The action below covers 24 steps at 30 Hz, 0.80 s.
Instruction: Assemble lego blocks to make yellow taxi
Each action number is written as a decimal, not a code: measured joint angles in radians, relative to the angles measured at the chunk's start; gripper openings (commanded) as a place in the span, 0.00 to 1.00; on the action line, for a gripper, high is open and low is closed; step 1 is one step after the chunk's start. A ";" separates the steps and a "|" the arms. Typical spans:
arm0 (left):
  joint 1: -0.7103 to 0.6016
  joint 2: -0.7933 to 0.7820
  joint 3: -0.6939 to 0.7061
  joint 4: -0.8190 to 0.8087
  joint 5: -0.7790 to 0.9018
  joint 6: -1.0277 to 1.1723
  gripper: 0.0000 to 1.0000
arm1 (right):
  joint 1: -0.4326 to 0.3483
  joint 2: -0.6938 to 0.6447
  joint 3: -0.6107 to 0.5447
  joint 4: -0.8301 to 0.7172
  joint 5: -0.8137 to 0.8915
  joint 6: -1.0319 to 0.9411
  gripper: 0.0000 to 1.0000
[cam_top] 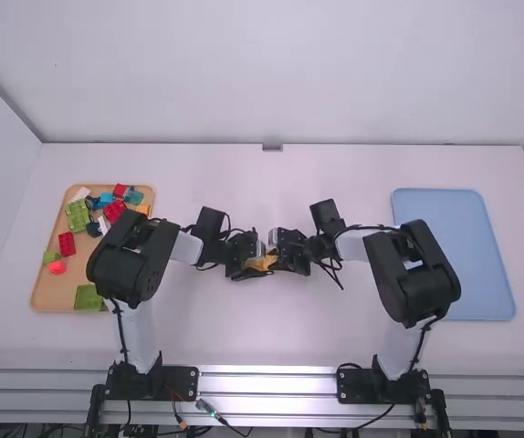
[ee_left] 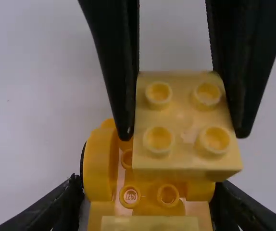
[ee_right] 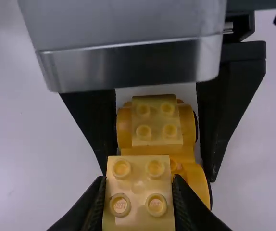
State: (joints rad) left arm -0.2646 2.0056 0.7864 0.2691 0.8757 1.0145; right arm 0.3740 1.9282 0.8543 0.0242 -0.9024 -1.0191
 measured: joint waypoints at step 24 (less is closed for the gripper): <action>0.000 0.000 0.019 -0.072 0.007 0.045 0.62 | 0.038 0.000 0.002 0.055 0.056 0.066 0.17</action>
State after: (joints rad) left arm -0.2646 2.0056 0.8055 0.1967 0.8825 1.0592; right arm 0.4122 1.9282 0.8558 0.0788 -0.8459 -0.9535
